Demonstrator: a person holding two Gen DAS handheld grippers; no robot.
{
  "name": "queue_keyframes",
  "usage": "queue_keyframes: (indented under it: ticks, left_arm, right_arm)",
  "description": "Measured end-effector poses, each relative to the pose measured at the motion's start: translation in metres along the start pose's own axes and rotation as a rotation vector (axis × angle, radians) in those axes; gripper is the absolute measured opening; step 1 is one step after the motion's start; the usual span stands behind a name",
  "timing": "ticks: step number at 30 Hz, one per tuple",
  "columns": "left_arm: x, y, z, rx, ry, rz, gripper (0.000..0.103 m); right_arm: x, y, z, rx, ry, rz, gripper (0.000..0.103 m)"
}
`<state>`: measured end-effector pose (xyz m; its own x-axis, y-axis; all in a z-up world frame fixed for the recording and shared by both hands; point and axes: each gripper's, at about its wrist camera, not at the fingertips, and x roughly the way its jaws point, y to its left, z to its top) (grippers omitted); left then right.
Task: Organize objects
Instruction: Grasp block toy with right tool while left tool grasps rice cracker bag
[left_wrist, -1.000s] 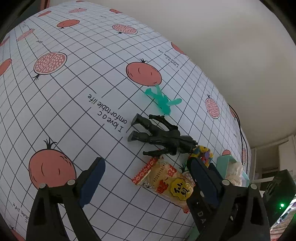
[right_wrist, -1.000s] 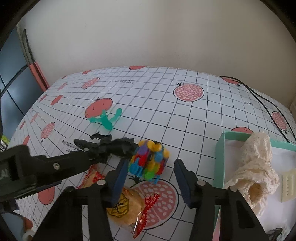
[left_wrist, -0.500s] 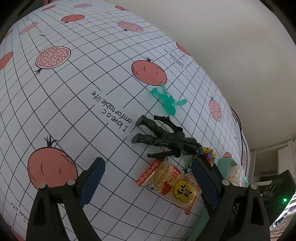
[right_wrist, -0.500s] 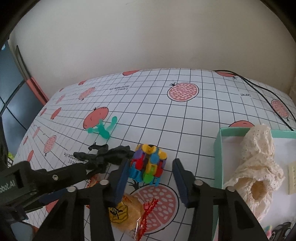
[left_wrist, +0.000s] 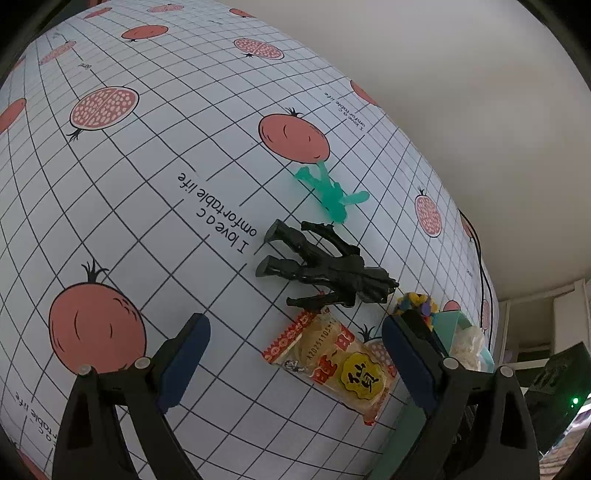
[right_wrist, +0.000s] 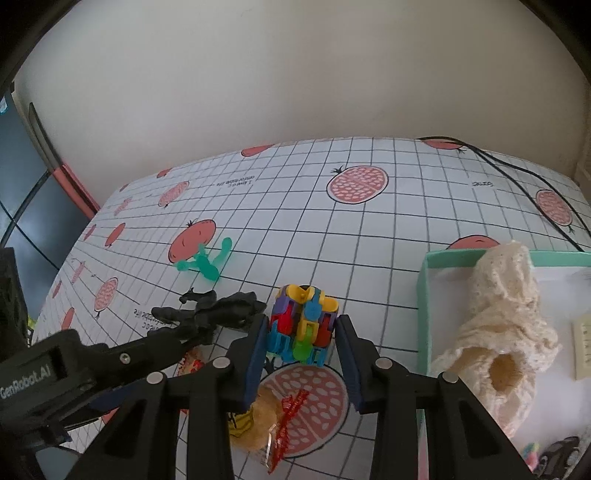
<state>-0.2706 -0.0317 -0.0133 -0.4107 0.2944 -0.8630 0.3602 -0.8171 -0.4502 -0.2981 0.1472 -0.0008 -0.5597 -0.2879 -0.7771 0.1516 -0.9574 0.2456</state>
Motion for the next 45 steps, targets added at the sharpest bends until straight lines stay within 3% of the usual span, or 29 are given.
queue_keyframes:
  ticks: [2,12,20,22,25,45]
  left_arm:
    - [-0.001,-0.002,-0.001,0.001,-0.004,0.001,0.095]
    - [0.001,-0.011,-0.010,-0.004,-0.011,0.034,0.095]
    - [0.005,-0.022,-0.018,0.014,-0.020,0.055,0.094]
    - [0.008,-0.026,-0.020,0.028,-0.021,0.065,0.089]
    - [0.012,-0.032,-0.024,0.061,-0.035,0.096,0.085]
    - [0.038,-0.067,-0.042,0.343,-0.130,0.328,0.083]
  right_arm:
    - [-0.003,-0.002,0.000,0.000,0.000,-0.006,0.035]
    - [-0.014,-0.018,-0.003,0.024,0.008,0.009,0.035]
    - [-0.035,-0.024,0.003,0.033,-0.038,0.030,0.035]
    - [-0.040,-0.027,0.004,0.035,-0.047,0.033,0.035]
    - [-0.044,-0.031,0.004,0.038,-0.053,0.036,0.035]
    - [-0.053,-0.046,0.003,0.062,-0.059,0.045,0.035]
